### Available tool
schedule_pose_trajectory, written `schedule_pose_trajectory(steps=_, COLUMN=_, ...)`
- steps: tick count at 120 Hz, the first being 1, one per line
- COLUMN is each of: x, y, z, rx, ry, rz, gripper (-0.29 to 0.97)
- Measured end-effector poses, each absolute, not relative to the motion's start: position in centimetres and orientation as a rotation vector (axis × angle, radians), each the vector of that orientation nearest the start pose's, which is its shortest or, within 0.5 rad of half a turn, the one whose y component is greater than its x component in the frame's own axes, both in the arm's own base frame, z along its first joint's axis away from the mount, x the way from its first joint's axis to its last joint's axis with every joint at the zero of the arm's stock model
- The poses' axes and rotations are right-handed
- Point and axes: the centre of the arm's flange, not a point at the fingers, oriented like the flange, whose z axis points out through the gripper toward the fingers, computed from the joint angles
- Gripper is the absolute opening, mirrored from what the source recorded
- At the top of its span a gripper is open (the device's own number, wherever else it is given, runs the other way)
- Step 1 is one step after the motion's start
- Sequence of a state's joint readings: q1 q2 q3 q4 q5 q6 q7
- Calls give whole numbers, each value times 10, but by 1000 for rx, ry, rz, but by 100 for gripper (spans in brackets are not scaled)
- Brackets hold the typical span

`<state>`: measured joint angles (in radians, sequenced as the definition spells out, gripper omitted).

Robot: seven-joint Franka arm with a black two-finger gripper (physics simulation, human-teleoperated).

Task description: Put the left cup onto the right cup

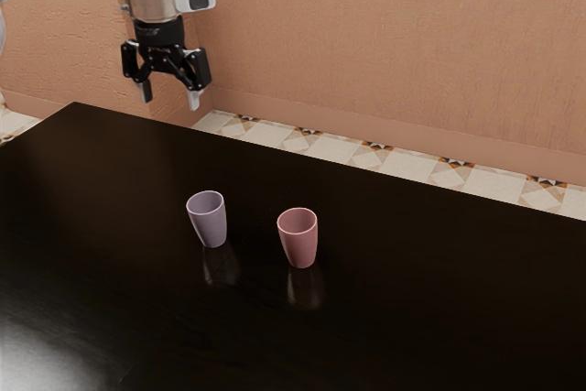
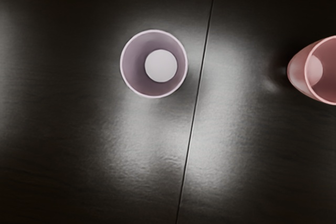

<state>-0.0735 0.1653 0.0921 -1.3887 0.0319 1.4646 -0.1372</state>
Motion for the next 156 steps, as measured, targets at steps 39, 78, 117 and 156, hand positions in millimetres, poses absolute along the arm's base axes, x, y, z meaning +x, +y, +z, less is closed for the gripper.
schedule_pose_trajectory(steps=39, x=601, y=12, z=591, rx=-3074, ry=-243, rz=166, gripper=68)
schedule_pose_trajectory(steps=78, x=611, y=38, z=524, rx=-3080, ry=-321, rz=291, gripper=68)
schedule_pose_trajectory(steps=117, x=660, y=46, z=480, rx=-3066, ry=-327, rz=269, gripper=68)
schedule_pose_trajectory(steps=156, x=683, y=46, z=435, rx=-3051, ry=-307, rz=285, gripper=68)
